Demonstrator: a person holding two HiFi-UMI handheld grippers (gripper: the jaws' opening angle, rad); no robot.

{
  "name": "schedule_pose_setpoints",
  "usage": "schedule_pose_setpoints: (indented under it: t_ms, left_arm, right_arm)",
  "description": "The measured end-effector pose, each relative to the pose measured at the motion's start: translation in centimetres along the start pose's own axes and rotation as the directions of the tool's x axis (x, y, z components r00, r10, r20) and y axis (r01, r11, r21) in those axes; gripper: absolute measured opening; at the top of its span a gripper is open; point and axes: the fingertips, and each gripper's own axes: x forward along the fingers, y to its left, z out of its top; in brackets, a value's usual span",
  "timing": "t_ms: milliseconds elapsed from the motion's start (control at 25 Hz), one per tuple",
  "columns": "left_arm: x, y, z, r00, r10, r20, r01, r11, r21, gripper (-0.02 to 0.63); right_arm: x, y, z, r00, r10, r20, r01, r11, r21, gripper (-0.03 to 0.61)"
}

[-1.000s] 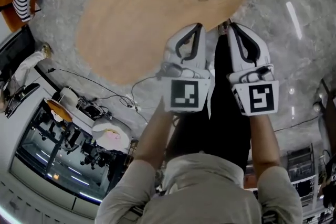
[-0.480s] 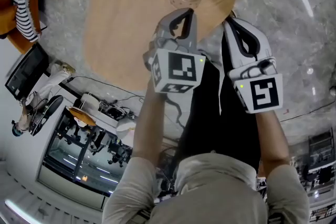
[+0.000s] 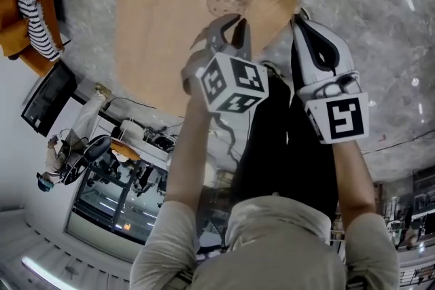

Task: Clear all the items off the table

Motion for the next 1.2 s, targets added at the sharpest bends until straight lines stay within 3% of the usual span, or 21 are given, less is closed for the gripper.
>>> schedule_pose_setpoints:
  t_ms: [160, 520, 760, 1200]
  left_arm:
    - [1.4, -0.6, -0.3, 0.997, -0.035, -0.068, 0.037, 0.999, 0.037, 0.102]
    - [3.3, -0.2, 0.3, 0.988, -0.009, -0.152, 0.029, 0.991, 0.131, 0.106]
    - [4.2, -0.2, -0.6, 0.981, -0.035, -0.19, 0.057, 0.992, 0.111, 0.106]
    - [7.3, -0.3, -0.5, 0.967, -0.01, -0.254, 0.041, 0.992, 0.117, 0.106]
  right_arm:
    - [-0.1, -1.4, 0.1, 1.0, -0.022, 0.012, 0.022, 1.0, 0.022, 0.006]
    - [-0.5, -3.3, -0.2, 0.998, -0.06, 0.02, 0.058, 0.996, 0.061, 0.008]
    - [-0.4, -2.6, -0.6, 0.998, -0.057, 0.011, 0.056, 0.996, 0.066, 0.006]
    - [-0.6, -4.4, -1.1, 0.997, -0.077, -0.013, 0.077, 0.995, 0.064, 0.006]
